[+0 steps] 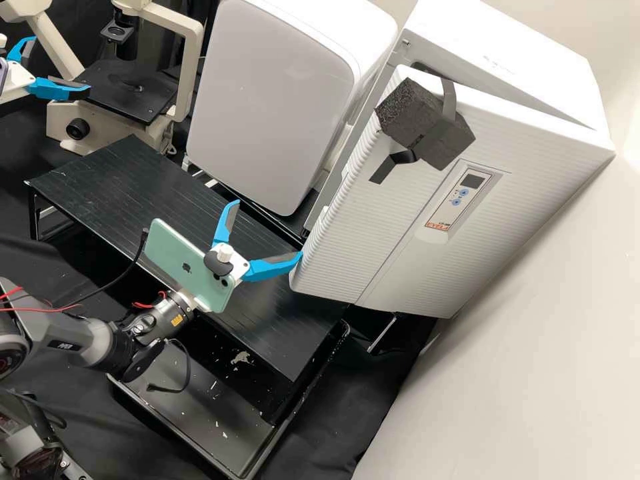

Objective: Close the incubator door

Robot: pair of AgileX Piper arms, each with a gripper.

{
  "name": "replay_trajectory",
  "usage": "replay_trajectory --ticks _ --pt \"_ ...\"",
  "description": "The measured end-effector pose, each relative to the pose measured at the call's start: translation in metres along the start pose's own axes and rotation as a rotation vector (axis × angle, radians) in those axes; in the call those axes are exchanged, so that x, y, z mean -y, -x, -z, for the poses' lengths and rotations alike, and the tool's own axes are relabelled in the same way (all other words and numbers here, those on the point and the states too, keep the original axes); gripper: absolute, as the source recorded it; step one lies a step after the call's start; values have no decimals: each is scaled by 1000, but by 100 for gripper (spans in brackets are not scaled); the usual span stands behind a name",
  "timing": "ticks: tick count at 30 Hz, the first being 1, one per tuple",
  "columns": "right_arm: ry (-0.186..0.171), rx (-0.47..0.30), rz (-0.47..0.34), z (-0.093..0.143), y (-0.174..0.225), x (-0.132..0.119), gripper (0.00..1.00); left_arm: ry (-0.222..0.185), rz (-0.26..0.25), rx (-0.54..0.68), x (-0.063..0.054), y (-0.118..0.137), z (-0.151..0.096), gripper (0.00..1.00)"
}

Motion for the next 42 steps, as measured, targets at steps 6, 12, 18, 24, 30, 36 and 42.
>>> replay_trajectory --ticks 6,12,18,24,30,36,42 --pt "4 -28 -32 8 2 -7 100 0 0 0 0 0 0 100" --pt "-6 -64 -77 18 -6 -13 100 0 0 0 0 0 0 100" --pt "3 -75 -102 21 -7 -20 100 0 0 0 0 0 0 100" --pt "14 -69 -133 21 0 -26 100 0 0 0 0 0 0 100" --pt "11 -46 -121 14 -7 -24 100 0 0 0 0 0 0 100" --pt "-8 -50 -98 16 -30 -11 100 0 0 0 0 0 0 100" --pt "-3 -64 -84 18 -50 -1 100 0 0 0 0 0 0 100"
